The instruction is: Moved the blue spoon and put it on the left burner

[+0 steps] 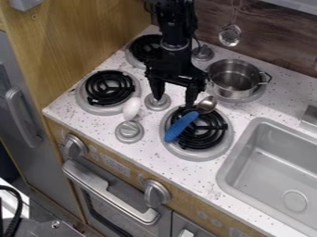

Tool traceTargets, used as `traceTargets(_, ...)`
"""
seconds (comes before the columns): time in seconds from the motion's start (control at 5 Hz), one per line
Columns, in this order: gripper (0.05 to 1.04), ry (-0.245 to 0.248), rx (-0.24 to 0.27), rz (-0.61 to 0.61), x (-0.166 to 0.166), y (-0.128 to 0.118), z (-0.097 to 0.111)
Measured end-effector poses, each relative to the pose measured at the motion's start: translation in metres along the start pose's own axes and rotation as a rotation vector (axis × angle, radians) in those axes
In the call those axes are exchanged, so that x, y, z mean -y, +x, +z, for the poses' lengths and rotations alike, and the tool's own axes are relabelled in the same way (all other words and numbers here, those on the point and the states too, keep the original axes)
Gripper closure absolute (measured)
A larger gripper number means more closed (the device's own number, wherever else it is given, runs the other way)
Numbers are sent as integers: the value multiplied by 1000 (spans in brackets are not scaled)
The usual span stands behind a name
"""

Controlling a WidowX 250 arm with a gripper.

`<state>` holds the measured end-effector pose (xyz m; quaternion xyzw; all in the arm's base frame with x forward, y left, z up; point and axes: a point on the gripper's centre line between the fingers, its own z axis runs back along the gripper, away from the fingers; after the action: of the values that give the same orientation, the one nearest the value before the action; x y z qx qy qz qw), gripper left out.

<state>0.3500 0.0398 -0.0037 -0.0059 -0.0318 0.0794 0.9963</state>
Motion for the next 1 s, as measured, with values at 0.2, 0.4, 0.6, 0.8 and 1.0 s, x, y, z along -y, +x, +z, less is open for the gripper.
traceTargets(0.2,83,2,-49,2,-1,-9,-15)
traceTargets(0.4,83,29,-54,-1,2,-7,-37)
traceTargets(0.6,83,55,-44,-8,8,-1,-51)
traceTargets(0.8,83,47,-40,-13,14,4,-65)
traceTargets(1.0,118,38,-51,-6,16,6,-70)
